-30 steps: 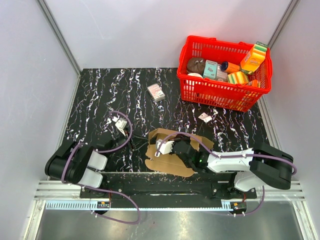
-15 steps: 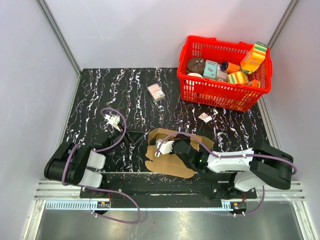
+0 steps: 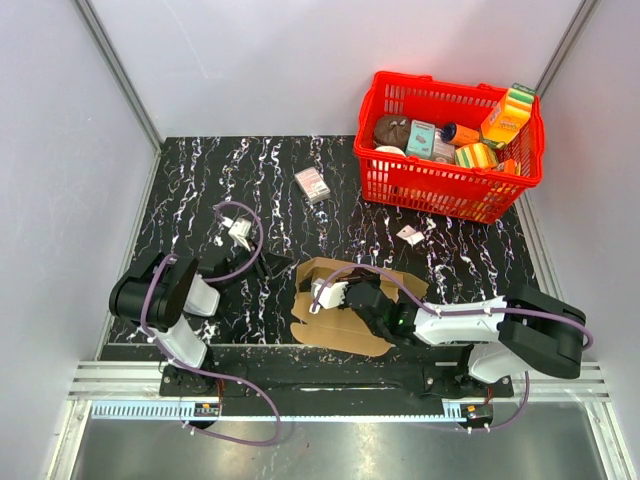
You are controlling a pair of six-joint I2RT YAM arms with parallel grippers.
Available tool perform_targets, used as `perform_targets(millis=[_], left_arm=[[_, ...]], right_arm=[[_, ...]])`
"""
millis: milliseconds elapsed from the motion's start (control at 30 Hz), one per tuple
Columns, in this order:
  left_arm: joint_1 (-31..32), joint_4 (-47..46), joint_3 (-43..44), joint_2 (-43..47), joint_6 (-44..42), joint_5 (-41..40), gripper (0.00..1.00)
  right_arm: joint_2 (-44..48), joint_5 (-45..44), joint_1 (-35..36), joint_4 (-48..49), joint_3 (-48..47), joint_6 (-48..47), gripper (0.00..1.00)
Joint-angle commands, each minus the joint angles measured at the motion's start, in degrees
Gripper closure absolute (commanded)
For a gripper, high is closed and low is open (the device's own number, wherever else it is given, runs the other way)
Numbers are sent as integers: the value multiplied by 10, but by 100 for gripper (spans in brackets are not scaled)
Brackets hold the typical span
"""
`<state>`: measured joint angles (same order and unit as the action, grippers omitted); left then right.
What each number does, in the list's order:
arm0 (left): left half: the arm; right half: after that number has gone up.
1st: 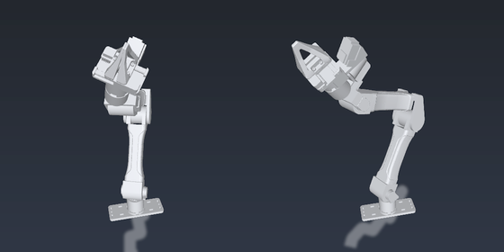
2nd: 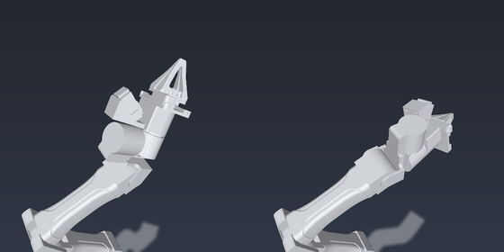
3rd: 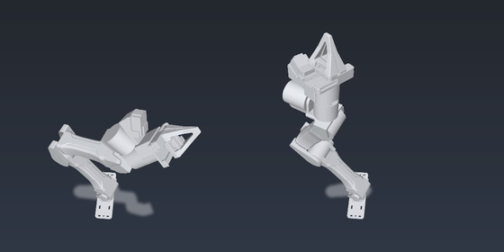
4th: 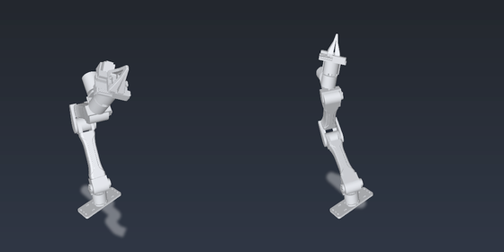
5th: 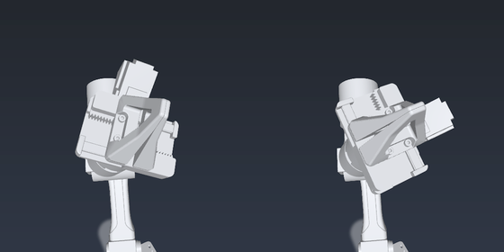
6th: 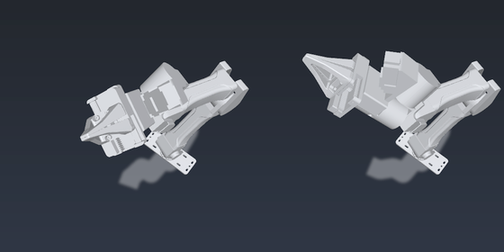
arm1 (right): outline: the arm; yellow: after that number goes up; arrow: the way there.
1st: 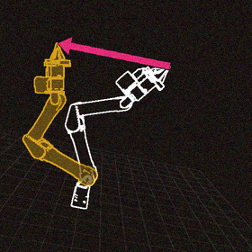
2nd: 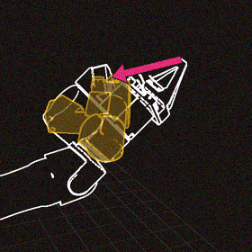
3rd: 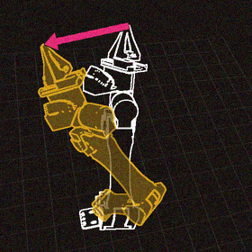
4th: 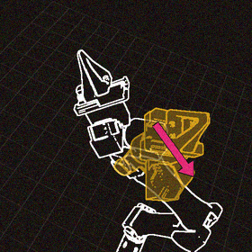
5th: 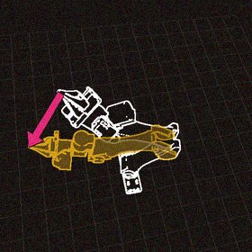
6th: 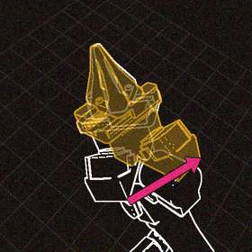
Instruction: Fold the paper box
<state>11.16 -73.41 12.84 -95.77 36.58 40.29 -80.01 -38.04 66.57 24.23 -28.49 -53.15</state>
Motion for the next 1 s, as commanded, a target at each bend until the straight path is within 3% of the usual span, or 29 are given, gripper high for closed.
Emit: perform_targets(millis=[0,367,967], left_arm=[[7,-220,14,-4,-37,50,57],[52,-220,10,-43,-70,61,59],[91,-220,-4,-22,-80,50,59]], right_arm=[[-10,7,-2,22,-11,20,100],[-9,8,-5,24,-7,23,100],[-15,33,-17,22,-6,9,100]])
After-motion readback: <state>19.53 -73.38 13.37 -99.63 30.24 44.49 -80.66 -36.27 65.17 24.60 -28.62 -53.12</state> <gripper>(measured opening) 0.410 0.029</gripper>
